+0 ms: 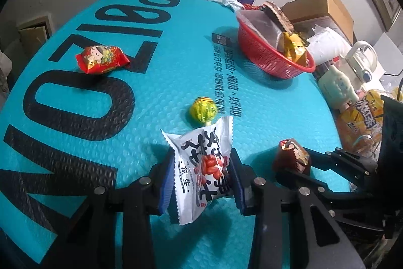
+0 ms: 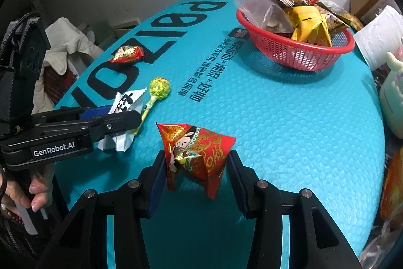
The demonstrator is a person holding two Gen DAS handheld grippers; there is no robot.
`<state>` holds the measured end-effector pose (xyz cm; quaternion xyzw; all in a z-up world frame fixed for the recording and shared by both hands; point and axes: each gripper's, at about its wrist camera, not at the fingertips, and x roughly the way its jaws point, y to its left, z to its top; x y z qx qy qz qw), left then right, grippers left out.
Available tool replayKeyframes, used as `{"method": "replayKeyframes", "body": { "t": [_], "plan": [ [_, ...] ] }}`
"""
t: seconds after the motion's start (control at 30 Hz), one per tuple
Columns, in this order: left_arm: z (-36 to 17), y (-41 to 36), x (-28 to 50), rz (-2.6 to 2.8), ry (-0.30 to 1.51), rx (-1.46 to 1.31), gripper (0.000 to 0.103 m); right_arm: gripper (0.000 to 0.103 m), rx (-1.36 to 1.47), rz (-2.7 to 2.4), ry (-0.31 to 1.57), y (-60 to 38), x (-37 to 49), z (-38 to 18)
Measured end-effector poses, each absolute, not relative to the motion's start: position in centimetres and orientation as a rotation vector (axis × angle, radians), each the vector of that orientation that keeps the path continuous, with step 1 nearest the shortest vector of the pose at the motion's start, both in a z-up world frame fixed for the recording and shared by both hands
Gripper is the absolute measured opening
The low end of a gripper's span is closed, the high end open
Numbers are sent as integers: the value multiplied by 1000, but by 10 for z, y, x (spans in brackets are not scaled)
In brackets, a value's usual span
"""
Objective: Organize snacks
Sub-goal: 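Carry the white packet with the left gripper while the right gripper carries the red packet to the basket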
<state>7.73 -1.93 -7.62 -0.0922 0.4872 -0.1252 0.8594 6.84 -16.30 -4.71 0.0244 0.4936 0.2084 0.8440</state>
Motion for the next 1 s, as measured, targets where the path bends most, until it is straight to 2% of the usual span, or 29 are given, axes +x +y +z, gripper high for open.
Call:
{"method": "replayKeyframes", "body": {
  "t": [0.67, 1.0],
  "plan": [
    [-28, -57, 38, -403, 891, -150, 39, 47, 68, 343, 922, -194, 10, -5],
    [12, -81, 45, -489, 795, -103, 39, 47, 52, 261, 850, -219, 15, 29]
  ]
}}
